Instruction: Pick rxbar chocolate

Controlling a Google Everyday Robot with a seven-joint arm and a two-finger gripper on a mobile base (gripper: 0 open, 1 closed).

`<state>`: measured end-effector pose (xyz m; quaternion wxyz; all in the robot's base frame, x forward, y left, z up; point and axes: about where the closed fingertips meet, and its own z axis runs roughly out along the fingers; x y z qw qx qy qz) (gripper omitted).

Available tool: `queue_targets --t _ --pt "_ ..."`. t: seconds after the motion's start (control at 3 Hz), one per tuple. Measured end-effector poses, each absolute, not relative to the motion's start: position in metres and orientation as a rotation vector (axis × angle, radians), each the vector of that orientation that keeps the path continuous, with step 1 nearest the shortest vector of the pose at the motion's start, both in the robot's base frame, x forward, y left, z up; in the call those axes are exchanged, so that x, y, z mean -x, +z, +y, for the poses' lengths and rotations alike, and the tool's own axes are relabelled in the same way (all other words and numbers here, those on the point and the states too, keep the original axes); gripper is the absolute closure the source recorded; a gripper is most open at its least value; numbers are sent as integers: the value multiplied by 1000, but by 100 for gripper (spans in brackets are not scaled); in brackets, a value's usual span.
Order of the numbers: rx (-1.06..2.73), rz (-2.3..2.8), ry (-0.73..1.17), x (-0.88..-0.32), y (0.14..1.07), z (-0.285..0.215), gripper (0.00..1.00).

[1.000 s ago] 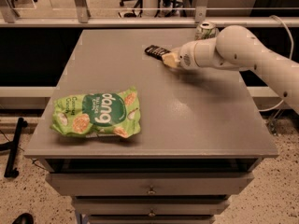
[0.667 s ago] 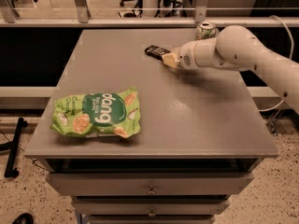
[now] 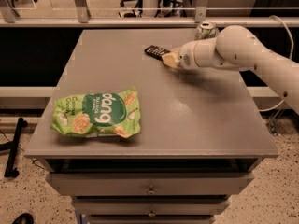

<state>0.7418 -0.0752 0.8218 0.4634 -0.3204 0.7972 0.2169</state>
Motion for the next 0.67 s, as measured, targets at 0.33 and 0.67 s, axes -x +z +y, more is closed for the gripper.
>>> queue_targets --t 0.33,0.67 --pt "788 1959 533 -742 822 -75 100" --pt "788 1959 533 -742 822 -75 85"
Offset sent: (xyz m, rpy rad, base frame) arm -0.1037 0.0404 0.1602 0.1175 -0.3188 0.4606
